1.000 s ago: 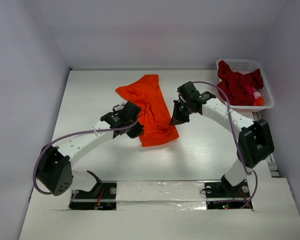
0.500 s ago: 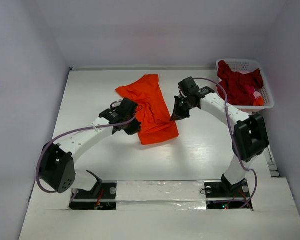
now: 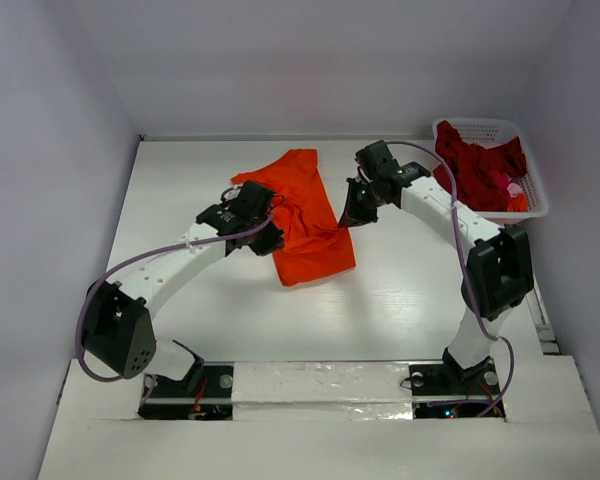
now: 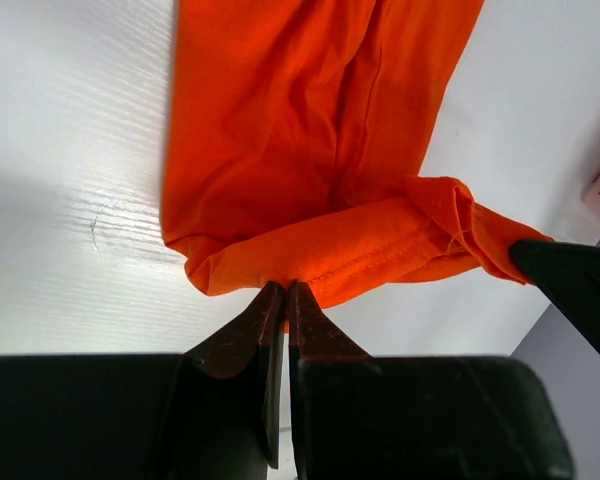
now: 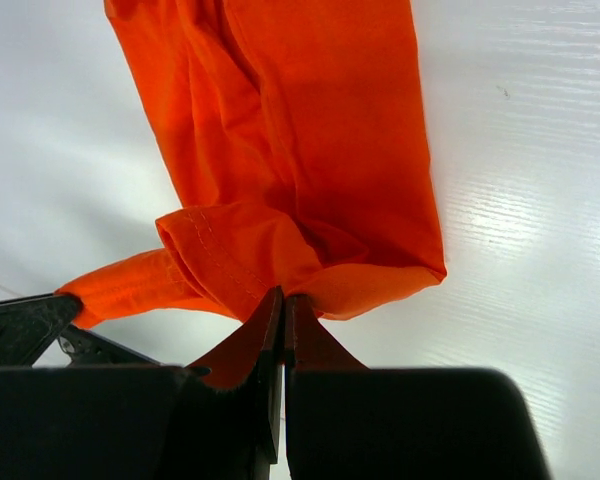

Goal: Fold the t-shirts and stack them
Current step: Fold the tshirt

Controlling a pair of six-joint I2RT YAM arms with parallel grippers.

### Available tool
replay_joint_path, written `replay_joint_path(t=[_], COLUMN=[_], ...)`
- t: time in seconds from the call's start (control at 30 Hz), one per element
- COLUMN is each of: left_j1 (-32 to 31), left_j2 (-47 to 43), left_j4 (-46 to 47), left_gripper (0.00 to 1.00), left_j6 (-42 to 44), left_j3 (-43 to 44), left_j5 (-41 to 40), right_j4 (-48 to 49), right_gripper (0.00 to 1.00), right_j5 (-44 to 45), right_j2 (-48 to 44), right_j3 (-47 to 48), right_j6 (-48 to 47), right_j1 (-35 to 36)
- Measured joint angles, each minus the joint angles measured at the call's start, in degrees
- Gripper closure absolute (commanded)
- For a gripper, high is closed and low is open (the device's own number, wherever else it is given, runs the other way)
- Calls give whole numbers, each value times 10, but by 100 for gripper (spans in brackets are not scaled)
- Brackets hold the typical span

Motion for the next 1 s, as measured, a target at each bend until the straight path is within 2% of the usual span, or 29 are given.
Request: replay_joint_path(t=[0.67,1.0], left_j1=[42,58], left_j2=[37,78], left_j4=[0,23], left_gripper=[100,100], left_j6=[29,49], left_j3=[0,15], left_j5=[3,14], right_j4=[2,-5], right_gripper=[100,100], right_j5=[6,28], right_j2=[75,122], right_j3=[42,147], right_j6=[-3,-19], right_j1=[0,-3])
